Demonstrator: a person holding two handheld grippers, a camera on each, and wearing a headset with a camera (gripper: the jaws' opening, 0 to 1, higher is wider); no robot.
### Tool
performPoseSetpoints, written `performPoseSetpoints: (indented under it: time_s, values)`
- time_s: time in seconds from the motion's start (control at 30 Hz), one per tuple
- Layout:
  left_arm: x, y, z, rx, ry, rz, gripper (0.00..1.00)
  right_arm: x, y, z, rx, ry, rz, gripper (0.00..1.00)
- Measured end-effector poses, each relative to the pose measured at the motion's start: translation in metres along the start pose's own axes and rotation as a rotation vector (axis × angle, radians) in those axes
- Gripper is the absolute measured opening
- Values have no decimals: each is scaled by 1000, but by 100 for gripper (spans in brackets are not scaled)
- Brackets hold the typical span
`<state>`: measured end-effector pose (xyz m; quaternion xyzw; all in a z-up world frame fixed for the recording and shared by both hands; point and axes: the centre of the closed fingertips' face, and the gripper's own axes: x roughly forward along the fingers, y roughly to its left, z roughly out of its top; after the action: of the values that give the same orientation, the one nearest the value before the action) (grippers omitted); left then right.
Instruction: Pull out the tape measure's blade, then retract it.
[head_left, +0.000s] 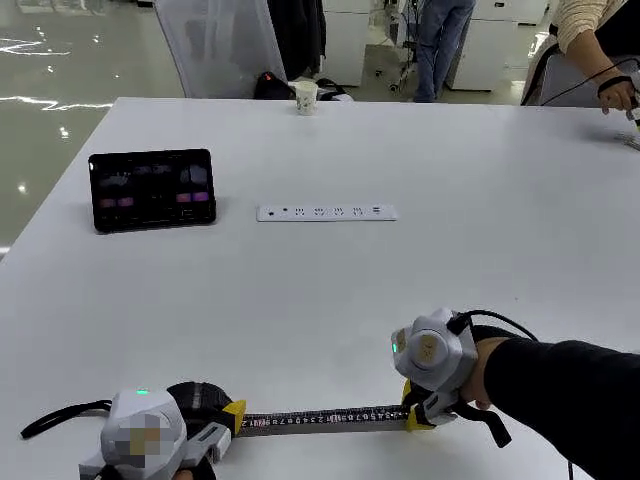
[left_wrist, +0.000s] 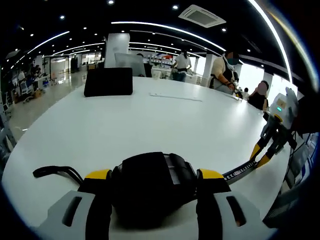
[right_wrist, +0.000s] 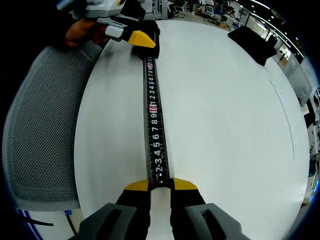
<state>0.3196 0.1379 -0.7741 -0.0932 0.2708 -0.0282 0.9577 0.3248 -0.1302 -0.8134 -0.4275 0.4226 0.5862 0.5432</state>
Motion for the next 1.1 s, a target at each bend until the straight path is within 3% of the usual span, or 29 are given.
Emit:
performPoseSetpoints:
  time_s: [0.03, 0.1, 0.3, 0.43, 1.1]
  values:
    - [0, 1, 2, -12, -3, 1, 64, 0, 0, 0, 1, 0, -1, 11]
    - [0, 1, 0, 50, 13, 6, 63, 0, 0, 0, 4, -1, -2, 11]
    - [1, -1, -1, 85, 26, 16, 62, 0, -1, 0, 29, -9, -6, 11]
    - [3, -1, -2, 161, 32, 22, 62, 0, -2, 0, 49, -18, -8, 11]
    - [4, -2, -4, 143, 43, 19, 62, 1, -2, 3, 58, -33, -19, 11]
